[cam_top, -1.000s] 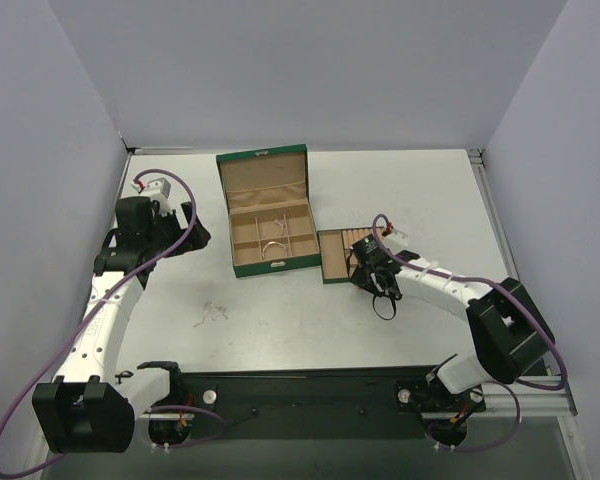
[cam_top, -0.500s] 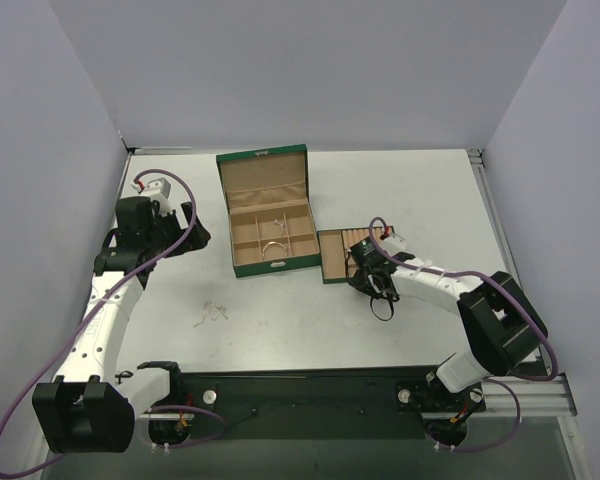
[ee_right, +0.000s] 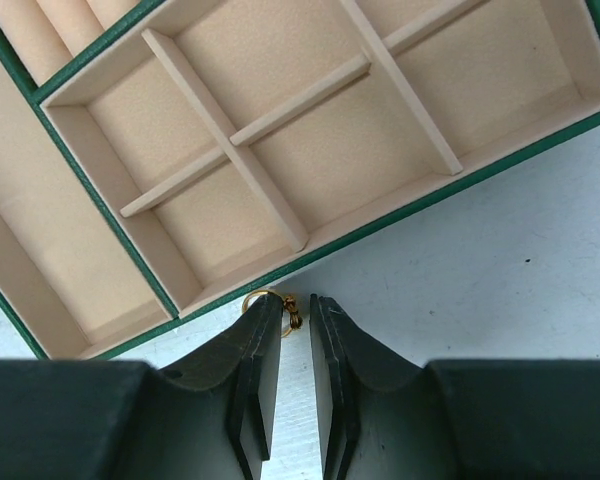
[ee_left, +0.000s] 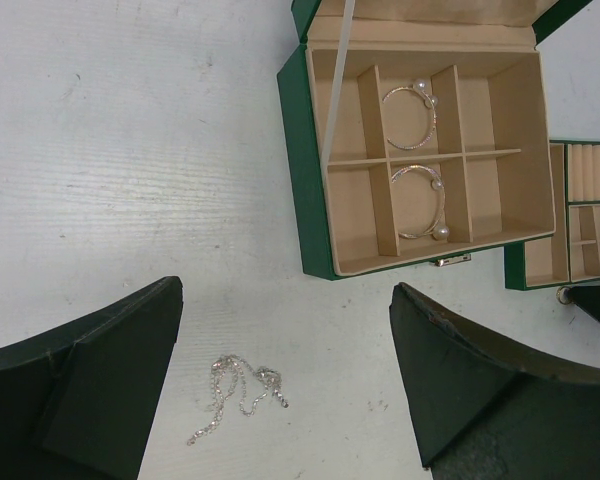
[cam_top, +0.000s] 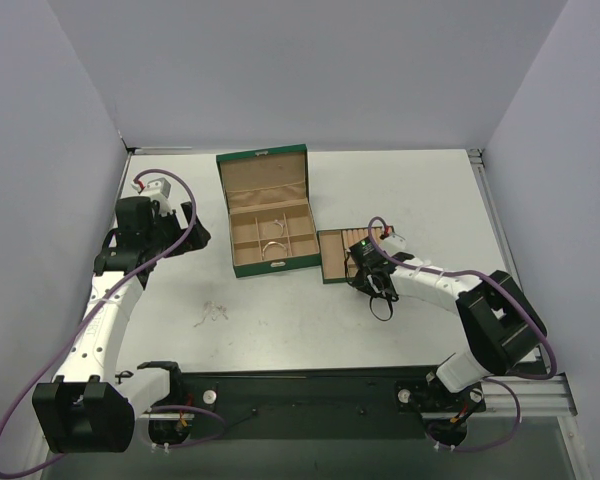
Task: Organize the mixed jewelry
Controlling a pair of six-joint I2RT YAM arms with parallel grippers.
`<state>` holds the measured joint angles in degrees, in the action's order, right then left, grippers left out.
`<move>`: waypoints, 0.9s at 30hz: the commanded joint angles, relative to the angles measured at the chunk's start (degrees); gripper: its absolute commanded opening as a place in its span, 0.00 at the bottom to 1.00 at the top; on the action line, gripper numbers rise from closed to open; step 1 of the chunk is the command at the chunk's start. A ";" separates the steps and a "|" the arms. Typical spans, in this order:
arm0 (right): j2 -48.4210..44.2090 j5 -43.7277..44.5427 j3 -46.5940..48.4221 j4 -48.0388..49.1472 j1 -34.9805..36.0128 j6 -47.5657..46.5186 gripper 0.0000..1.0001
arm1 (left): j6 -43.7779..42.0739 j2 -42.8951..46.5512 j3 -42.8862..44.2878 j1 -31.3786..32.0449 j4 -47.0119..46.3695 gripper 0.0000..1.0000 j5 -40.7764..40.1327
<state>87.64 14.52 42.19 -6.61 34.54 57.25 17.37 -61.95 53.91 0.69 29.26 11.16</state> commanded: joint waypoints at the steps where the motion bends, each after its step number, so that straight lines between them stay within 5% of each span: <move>1: 0.61 2.26 -0.36 -2.44 0.00 0.93 0.20 | -0.05 -0.01 0.58 -0.34 -2.54 0.95 0.09; 27: 7.37 1.74 5.00 -7.45 0.00 -12.87 0.20 | -0.05 -0.19 0.49 -0.34 -2.62 0.95 0.88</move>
<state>92.38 15.22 47.40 -8.91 34.54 46.89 17.37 -62.00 53.91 0.69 29.26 11.22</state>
